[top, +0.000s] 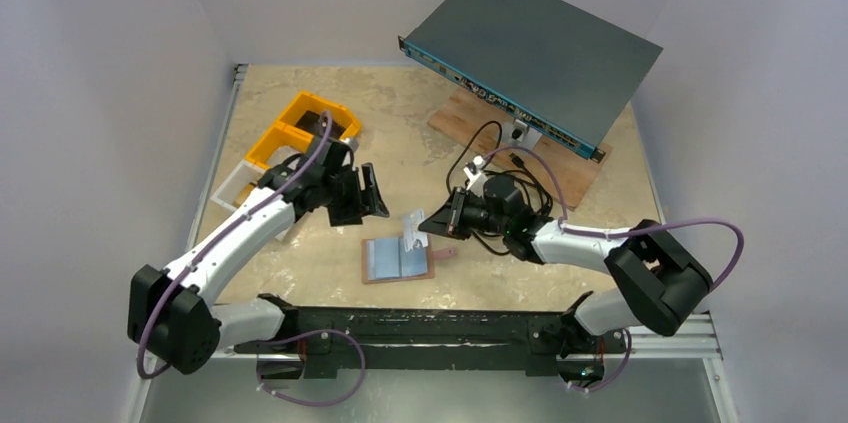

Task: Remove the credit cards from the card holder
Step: Remove the credit card from the card holder, then place the credit card in the storage box.

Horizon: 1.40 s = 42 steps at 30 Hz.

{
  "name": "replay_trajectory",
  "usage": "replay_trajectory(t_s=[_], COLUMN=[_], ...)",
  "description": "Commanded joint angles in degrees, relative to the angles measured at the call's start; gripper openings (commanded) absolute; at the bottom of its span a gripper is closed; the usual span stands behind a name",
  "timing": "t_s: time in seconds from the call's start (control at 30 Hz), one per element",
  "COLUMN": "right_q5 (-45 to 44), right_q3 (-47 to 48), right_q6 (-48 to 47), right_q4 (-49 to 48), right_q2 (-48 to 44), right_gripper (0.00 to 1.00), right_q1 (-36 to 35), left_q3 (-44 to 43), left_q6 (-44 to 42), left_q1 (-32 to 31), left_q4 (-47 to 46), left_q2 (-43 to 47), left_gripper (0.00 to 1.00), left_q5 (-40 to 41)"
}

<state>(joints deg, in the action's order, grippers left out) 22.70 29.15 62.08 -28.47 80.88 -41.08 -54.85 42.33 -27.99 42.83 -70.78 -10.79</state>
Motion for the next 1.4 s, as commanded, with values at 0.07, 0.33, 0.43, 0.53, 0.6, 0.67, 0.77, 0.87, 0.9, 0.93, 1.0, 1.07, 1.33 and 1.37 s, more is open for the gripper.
replay_trajectory(t_s=[0.07,0.33,0.43,0.53,0.6,0.67,0.77,0.87,0.9,0.93,1.0,1.07,1.33,1.37], right_q5=[9.03,15.93,16.16,16.35,16.29,15.65,14.01,10.07,8.23,6.11,2.04,-1.53,-6.88,-7.12], right_q3=[3.20,5.75,6.20,7.06,7.47,7.89,8.97,11.89,13.03,14.07,15.21,15.64,15.90,15.82], right_q6=[7.43,18.53,22.33,22.17,21.37,19.78,15.98,8.14,5.23,2.68,-1.20,-3.97,-9.90,-10.37], right_q4=[-10.68,-26.99,-31.74,-31.14,-29.91,-27.46,-21.36,-8.15,-2.71,3.69,10.37,14.97,24.56,25.21], right_q2=[-1.60,1.97,3.39,3.84,3.70,3.21,1.66,-1.69,-2.90,-4.25,-6.83,-9.12,-12.60,-13.04], right_gripper=[0.00,0.00,0.00,0.00,0.00,0.00,0.10,0.39,0.51,0.61,0.75,0.86,0.99,0.99], right_q1=[2.56,2.91,2.91,2.74,2.46,2.33,2.17,1.62,1.40,1.24,1.23,1.20,1.18,1.22], left_q3=[0.93,4.49,5.77,7.33,7.90,8.15,8.44,7.71,6.95,5.42,2.16,-1.83,-15.03,-16.85], left_q6=[-0.24,4.26,6.70,9.73,11.21,11.73,11.77,10.32,9.31,8.16,6.17,4.67,3.25,2.68], left_q1=[4.75,7.54,7.81,8.18,8.36,8.30,8.30,8.30,8.38,8.53,9.27,10.53,19.51,20.84], left_q4=[-6.41,-18.56,-22.71,-27.38,-29.34,-30.02,-30.01,-26.40,-23.90,-20.81,-13.60,-6.80,1.91,2.26], left_q2=[7.77,10.02,10.05,10.07,9.92,9.79,9.78,9.87,9.90,9.85,9.37,7.67,-4.85,-6.80], left_gripper=[0.66,0.66,0.62,0.53,0.43,0.26,0.00,0.00,0.00,0.00,0.00,0.00,0.00,0.00], left_q5=[-13.01,-28.20,-31.40,-34.28,-35.38,-35.69,-35.73,-32.92,-30.91,-28.02,-21.01,-10.56,9.50,10.46])
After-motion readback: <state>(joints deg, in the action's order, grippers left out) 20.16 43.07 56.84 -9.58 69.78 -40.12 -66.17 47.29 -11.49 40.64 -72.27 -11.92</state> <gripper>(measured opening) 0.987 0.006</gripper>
